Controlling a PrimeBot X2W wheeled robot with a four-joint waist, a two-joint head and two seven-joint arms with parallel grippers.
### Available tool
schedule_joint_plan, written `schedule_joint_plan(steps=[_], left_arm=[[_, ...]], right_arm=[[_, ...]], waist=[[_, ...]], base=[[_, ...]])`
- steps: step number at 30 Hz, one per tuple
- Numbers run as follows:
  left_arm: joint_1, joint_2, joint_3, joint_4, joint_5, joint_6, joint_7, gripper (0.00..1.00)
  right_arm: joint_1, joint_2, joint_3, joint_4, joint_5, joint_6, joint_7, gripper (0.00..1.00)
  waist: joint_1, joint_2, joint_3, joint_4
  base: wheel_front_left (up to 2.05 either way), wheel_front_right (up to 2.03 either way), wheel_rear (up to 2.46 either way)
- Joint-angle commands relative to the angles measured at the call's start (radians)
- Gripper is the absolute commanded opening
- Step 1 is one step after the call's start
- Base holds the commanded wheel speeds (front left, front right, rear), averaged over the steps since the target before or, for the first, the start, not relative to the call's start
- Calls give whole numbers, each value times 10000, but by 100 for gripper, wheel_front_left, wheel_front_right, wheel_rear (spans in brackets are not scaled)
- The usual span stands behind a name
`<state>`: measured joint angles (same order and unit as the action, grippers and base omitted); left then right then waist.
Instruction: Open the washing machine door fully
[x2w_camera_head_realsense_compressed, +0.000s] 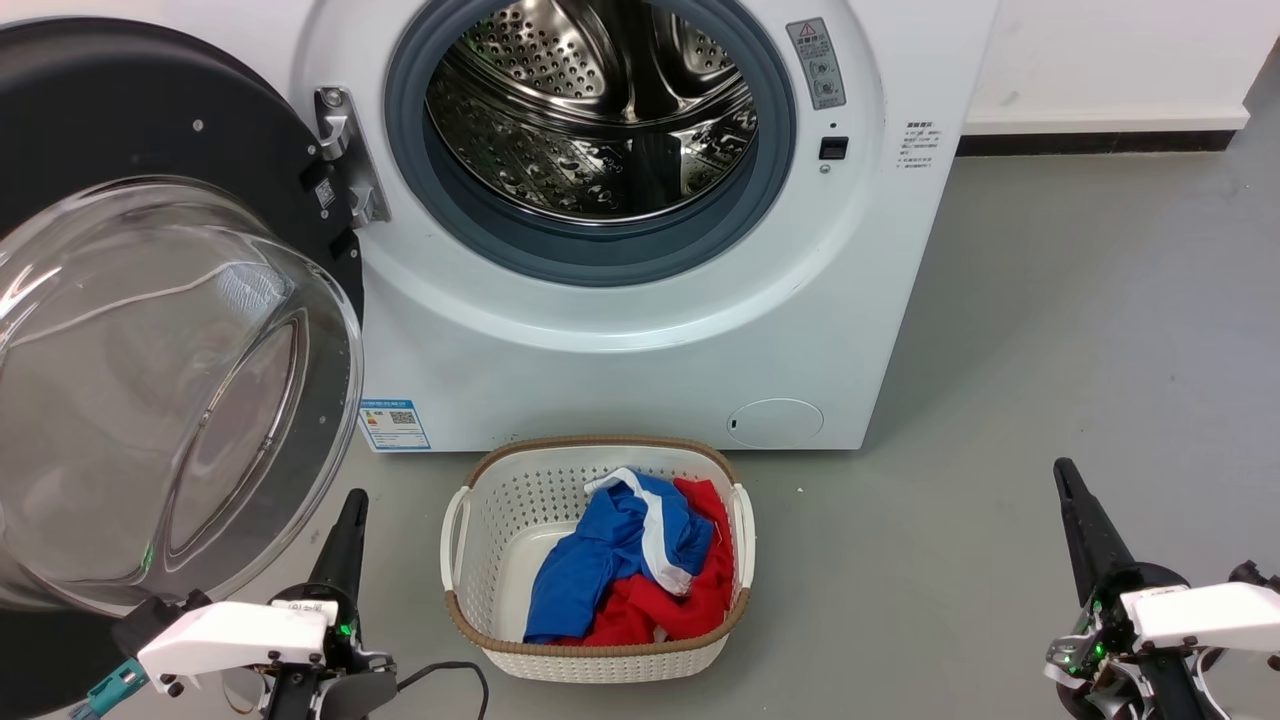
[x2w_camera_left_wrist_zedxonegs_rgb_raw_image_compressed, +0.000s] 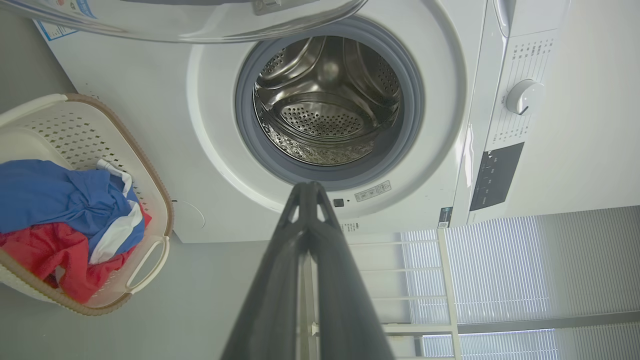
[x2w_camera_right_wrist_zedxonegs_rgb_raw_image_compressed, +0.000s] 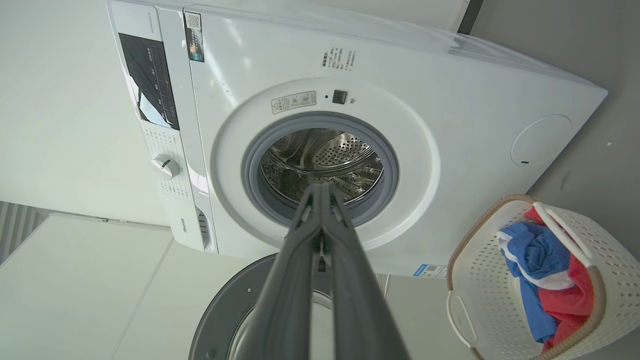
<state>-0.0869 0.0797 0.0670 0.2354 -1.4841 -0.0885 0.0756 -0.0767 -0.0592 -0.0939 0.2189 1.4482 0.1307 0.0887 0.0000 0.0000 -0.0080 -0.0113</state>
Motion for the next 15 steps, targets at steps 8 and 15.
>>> schedule_joint_plan(steps=[8, 15], left_arm=[[-214, -121, 205, 38, -516, -207, 157, 0], [-248, -197, 332, 71, -903, -335, 268, 0]], right_arm=[[-243, 40, -76, 94, 666, 1, 96, 0], [-334, 54, -118, 189, 1174, 1, 156, 0]], waist=[[0, 0, 36, 37], [0, 0, 70, 71]], base=[[0, 0, 0], [0, 0, 0]])
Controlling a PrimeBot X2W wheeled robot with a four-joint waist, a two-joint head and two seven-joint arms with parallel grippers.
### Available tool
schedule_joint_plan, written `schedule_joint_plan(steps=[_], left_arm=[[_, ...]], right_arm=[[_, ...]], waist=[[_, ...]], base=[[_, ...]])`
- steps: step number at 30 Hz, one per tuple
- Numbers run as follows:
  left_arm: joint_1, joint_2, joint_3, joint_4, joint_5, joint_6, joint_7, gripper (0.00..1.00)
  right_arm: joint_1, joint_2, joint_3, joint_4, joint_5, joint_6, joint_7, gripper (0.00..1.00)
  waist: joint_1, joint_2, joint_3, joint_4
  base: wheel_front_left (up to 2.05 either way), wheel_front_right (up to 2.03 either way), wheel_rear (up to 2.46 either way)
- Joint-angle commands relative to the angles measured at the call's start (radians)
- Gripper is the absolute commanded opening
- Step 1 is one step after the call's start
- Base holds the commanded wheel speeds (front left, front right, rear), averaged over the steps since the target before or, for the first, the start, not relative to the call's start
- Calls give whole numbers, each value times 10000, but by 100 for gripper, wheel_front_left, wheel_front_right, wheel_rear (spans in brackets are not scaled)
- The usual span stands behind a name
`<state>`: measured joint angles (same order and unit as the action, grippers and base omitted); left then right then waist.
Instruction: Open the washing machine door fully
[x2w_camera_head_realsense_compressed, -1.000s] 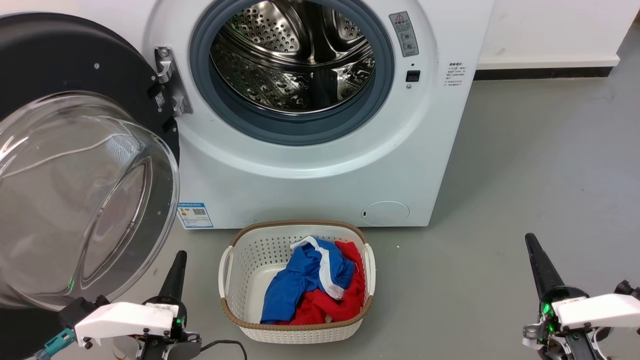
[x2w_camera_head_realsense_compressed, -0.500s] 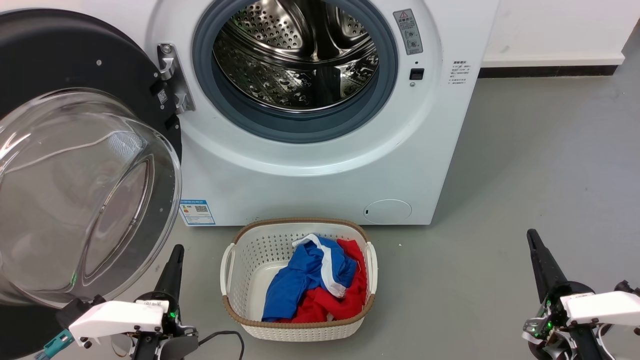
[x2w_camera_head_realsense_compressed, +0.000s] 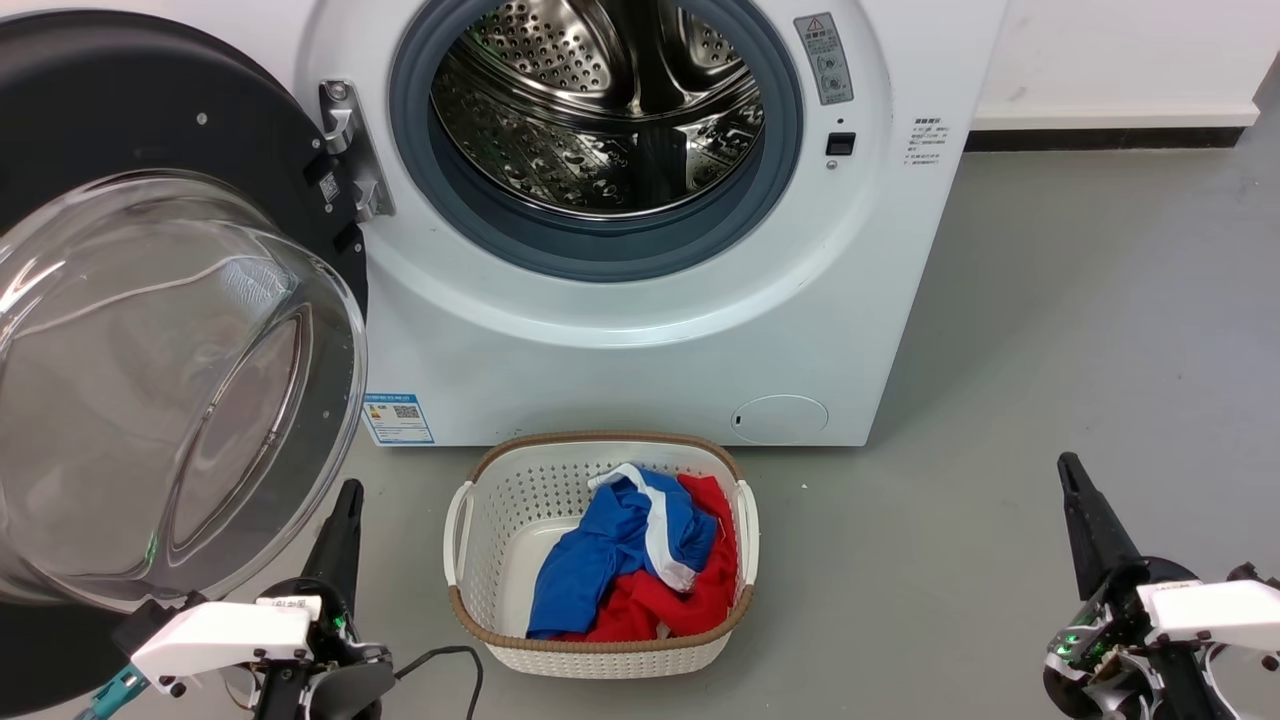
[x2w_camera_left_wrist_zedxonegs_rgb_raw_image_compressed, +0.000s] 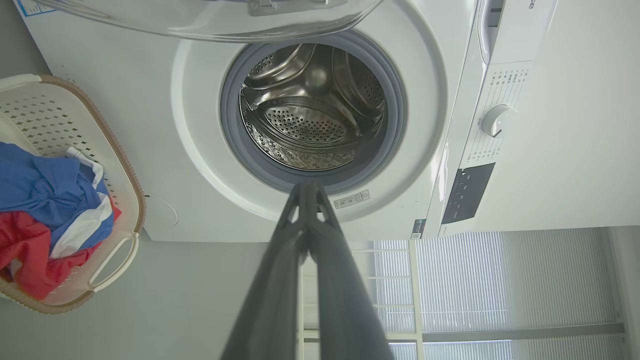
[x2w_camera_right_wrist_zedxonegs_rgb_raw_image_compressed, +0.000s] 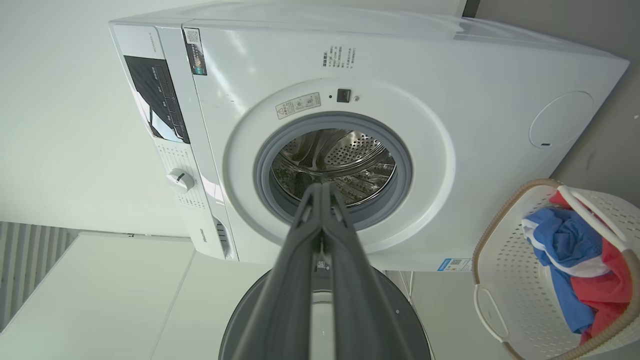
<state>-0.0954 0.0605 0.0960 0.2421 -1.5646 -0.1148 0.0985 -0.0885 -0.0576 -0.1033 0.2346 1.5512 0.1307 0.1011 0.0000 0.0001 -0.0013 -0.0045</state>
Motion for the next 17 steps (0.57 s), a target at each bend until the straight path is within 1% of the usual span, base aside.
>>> schedule_joint_plan(steps=[1, 8, 17], left_arm=[[-157, -21, 61, 10, -149, -96, 55, 0], [-179, -107, 206, 47, -523, -203, 157, 0], [-173, -109, 207, 42, -499, -197, 173, 0]], right_arm=[[-224, 40, -30, 41, 207, 0, 38, 0], [-269, 51, -72, 125, 693, 0, 108, 0], [-254, 55, -78, 120, 656, 0, 104, 0]], waist=[[0, -1, 7, 8], [0, -1, 42, 42], [0, -1, 44, 45]], base=[[0, 0, 0], [0, 0, 0], [0, 0, 0]])
